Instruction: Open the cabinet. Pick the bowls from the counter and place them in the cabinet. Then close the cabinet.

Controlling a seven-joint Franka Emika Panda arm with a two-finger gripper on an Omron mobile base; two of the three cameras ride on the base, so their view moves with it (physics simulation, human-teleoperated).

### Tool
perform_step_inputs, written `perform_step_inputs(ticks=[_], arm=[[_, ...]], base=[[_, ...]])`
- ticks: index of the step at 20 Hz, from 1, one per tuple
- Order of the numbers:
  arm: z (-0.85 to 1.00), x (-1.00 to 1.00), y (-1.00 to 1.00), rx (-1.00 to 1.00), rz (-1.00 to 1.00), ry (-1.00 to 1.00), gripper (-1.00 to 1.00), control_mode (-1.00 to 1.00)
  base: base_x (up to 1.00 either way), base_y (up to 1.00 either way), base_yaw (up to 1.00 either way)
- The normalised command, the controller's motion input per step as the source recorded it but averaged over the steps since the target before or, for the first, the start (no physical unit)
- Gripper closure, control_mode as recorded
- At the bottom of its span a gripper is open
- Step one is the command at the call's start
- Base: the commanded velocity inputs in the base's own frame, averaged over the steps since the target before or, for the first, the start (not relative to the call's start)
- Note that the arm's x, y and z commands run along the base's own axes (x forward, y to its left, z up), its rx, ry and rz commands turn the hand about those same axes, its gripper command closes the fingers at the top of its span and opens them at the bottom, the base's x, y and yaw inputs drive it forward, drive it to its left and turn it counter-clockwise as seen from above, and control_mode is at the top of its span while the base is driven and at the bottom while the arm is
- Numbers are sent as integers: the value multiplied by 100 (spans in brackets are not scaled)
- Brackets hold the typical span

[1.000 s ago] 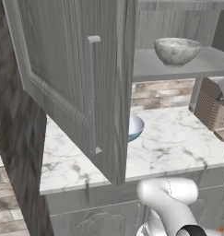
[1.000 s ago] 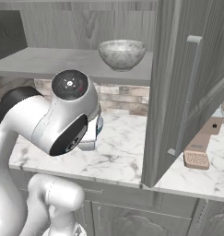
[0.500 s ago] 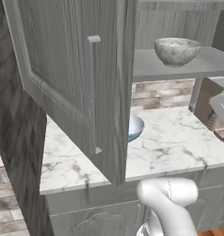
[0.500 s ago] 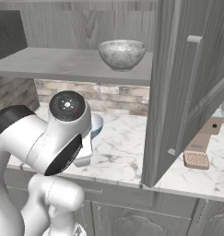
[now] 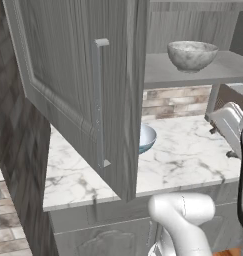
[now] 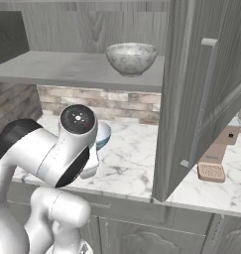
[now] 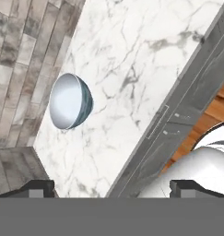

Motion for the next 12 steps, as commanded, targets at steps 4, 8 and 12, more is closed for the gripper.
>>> perform_step_inputs(ticks=[4, 8, 12], arm=[[-24, 43, 24, 0, 10, 0, -100, -100], [-21, 37, 10, 0, 12, 0, -100, -100], [-22, 40, 10, 0, 13, 0, -100, -100]], base=[[0, 0, 0], [0, 0, 0], [0, 0, 0]])
